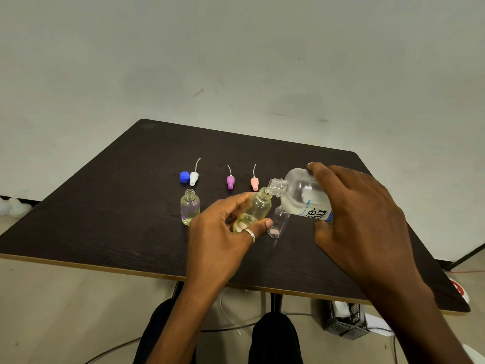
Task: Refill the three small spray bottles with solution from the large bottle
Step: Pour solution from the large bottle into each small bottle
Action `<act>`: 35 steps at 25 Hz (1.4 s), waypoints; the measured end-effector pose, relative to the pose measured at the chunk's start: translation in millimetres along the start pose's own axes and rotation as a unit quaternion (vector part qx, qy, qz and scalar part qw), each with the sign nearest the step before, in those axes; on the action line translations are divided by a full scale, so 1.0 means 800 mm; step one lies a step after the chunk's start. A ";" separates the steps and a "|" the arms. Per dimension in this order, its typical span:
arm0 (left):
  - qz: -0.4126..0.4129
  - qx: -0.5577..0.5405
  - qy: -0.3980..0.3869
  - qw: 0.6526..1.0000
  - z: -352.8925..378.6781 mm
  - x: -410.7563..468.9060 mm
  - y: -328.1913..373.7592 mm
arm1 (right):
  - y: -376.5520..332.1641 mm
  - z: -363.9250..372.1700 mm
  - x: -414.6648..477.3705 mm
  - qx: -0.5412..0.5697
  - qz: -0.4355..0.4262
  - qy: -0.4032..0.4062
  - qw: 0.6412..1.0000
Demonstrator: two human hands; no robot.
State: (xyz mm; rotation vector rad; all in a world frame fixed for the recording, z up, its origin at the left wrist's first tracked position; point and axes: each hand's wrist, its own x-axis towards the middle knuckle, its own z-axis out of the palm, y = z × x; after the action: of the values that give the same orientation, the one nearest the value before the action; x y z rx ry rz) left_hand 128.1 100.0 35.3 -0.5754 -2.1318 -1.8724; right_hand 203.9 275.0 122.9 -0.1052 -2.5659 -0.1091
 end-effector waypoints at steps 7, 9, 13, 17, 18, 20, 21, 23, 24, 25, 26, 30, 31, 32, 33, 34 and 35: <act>-0.001 -0.003 -0.001 1.000 0.000 0.000 0.001 | 0.000 0.000 0.000 0.005 -0.003 -0.002 1.000; -0.002 -0.005 -0.001 1.000 0.000 0.000 0.001 | 0.000 0.000 0.000 0.003 -0.004 0.000 1.000; -0.001 -0.004 0.000 1.000 0.001 0.000 0.001 | 0.001 0.000 0.000 -0.001 -0.005 0.002 1.000; -0.002 -0.005 -0.003 1.000 0.000 0.000 0.001 | 0.001 0.001 0.000 -0.003 -0.007 0.007 1.000; -0.003 -0.005 -0.004 1.000 0.000 0.000 0.001 | 0.001 0.001 0.000 -0.003 -0.007 0.008 1.000; -0.004 -0.005 -0.005 1.000 0.000 0.000 0.001 | 0.001 0.001 0.000 -0.006 -0.007 0.007 1.000; -0.004 -0.004 -0.005 1.000 0.000 -0.001 0.001 | 0.001 0.001 0.000 -0.005 -0.007 0.007 1.000; -0.004 -0.001 -0.006 1.000 0.000 -0.001 0.001 | 0.001 0.002 0.000 -0.001 -0.007 0.007 1.000; -0.005 -0.001 -0.006 1.000 0.000 -0.001 0.001 | 0.001 0.002 0.000 -0.001 -0.007 0.007 1.000; -0.005 -0.002 -0.006 1.000 0.000 -0.001 0.000 | 0.001 0.002 0.000 -0.002 -0.007 0.007 1.000; -0.006 -0.002 -0.006 1.000 0.000 -0.001 0.001 | 0.001 0.002 0.000 -0.002 -0.007 0.006 1.000; -0.003 -0.010 -0.006 1.000 0.001 -0.001 0.003 | 0.001 0.000 0.000 -0.009 -0.004 0.010 1.000; -0.002 -0.014 -0.004 1.000 0.001 -0.001 0.003 | 0.000 0.000 0.000 -0.011 -0.004 0.011 1.000; -0.003 -0.015 -0.003 1.000 0.000 -0.001 0.003 | 0.000 0.000 0.000 -0.011 -0.004 0.012 1.000; -0.003 -0.014 -0.003 1.000 0.001 -0.001 0.003 | 0.000 0.000 0.000 -0.011 -0.004 0.012 1.000; -0.003 -0.014 -0.003 1.000 0.001 -0.001 0.003 | 0.000 0.000 -0.001 -0.011 -0.004 0.012 1.000; -0.002 -0.016 -0.003 1.000 0.001 -0.002 0.003 | 0.000 0.000 -0.001 -0.012 -0.004 0.011 1.000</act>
State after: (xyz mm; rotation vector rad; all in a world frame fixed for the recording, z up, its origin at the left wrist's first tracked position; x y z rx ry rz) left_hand 130.3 100.6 36.5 -0.5846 -2.1120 -1.9122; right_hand 204.3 274.9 122.8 -0.1016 -2.5436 -0.1423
